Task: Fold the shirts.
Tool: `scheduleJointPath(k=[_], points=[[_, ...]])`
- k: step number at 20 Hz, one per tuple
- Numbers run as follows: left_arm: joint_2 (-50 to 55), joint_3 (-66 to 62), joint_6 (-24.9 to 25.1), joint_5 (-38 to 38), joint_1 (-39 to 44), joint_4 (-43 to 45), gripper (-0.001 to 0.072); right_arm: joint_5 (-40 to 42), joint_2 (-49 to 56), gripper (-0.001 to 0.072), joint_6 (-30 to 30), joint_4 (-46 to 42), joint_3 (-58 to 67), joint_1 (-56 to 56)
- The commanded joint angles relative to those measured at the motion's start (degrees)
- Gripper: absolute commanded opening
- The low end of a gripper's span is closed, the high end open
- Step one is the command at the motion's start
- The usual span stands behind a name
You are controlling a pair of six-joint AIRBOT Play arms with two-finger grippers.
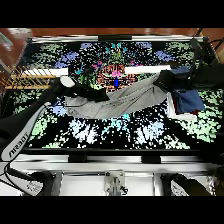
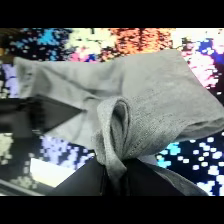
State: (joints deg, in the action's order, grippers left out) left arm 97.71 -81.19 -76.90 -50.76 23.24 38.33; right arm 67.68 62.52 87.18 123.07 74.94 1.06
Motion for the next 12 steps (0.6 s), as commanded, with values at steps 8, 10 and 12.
scheduleJointPath(k=[8,10,12], points=[[5.9,0.4,-0.6,16.0,12.7,-13.7,0.0028,1.9,-12.7,0.0068,-10.3,1.5,0.0,0.6],[2.8,0.4,2.0,15.4,9.5,-12.2,0.0025,0.9,-12.1,0.0068,-10.2,1.5,0.0,0.6],[-3.3,0.4,1.4,15.0,5.1,-4.3,0.0024,-1.2,-10.4,0.0068,-9.6,2.0,0.0,1.1]])
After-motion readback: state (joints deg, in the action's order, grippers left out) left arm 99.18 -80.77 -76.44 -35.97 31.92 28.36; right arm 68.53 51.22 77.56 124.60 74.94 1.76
